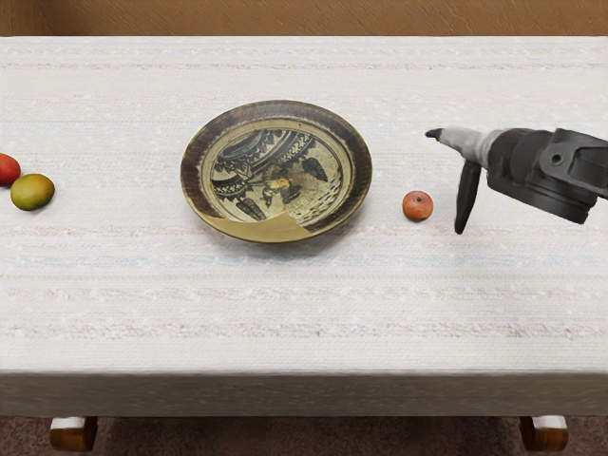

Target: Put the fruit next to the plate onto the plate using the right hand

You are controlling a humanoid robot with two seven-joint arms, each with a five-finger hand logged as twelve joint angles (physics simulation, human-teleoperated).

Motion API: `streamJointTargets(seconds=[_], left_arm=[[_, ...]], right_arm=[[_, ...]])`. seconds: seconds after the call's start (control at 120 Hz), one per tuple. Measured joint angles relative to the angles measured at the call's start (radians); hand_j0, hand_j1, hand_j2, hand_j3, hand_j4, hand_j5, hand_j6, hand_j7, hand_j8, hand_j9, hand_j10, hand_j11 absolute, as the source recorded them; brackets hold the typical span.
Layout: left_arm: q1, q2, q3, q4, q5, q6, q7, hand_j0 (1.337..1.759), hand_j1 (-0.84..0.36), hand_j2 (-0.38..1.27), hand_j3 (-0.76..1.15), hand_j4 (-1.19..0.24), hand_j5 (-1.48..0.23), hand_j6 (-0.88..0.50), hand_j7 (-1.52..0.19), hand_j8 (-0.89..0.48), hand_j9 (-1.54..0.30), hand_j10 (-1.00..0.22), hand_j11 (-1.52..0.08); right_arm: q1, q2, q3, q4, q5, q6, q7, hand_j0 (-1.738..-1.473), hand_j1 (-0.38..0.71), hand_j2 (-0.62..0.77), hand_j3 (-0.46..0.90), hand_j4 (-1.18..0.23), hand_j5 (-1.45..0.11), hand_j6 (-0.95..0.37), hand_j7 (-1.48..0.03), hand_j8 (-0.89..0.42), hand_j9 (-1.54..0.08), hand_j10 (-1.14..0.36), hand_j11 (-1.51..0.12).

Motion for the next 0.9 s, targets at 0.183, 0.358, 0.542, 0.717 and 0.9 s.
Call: streamJointTargets(seconds=[0.183, 0.358, 0.542, 0.717, 0.9], left_arm=[[-0.003, 0.0, 0.0, 0.0, 0.0, 0.0, 0.0, 1.658, 0.35, 0.0, 0.0, 0.0, 0.0, 0.0, 0.0, 0.0, 0.0, 0.0, 0.0], [-0.003, 0.0, 0.0, 0.0, 0.0, 0.0, 0.0, 1.658, 0.35, 0.0, 0.0, 0.0, 0.0, 0.0, 0.0, 0.0, 0.0, 0.0, 0.0], [-0.002, 0.0, 0.0, 0.0, 0.0, 0.0, 0.0, 1.658, 0.35, 0.0, 0.0, 0.0, 0.0, 0.0, 0.0, 0.0, 0.0, 0.0, 0.0], [-0.004, 0.0, 0.0, 0.0, -0.001, 0.0, 0.0, 1.658, 0.35, 0.0, 0.0, 0.0, 0.0, 0.0, 0.0, 0.0, 0.0, 0.0, 0.0], [-0.006, 0.0, 0.0, 0.0, -0.001, 0.0, 0.0, 1.658, 0.35, 0.0, 0.0, 0.0, 0.0, 0.0, 0.0, 0.0, 0.0, 0.0, 0.0]], right_arm=[[-0.068, -0.033, -0.016, 0.08, -0.092, -0.126, 0.0, -1.658, -0.35, 0.0, 0.0, 0.0, 0.0, 0.0, 0.0, 0.0, 0.0, 0.0, 0.0], [-0.14, -0.02, -0.006, 0.086, -0.161, -0.24, 0.0, -1.658, -0.27, -0.01, 0.0, -0.07, -0.09, -0.07, -0.09, -0.07, -0.09, -0.07, -0.09], [-0.177, 0.042, 0.004, 0.073, -0.184, -0.312, 0.0, -1.658, -0.15, -0.03, 0.0, -0.17, -0.22, -0.17, -0.22, -0.17, -0.22, -0.17, -0.22], [-0.193, 0.058, 0.001, 0.032, -0.192, -0.334, 0.0, -1.658, -0.07, -0.04, 0.0, -0.24, -0.3, -0.24, -0.3, -0.24, -0.3, -0.23, -0.3], [-0.225, 0.087, -0.001, -0.069, -0.195, -0.337, 0.0, -1.658, -0.04, -0.05, 0.0, -0.26, -0.34, -0.26, -0.34, -0.26, -0.34, -0.26, -0.34]])
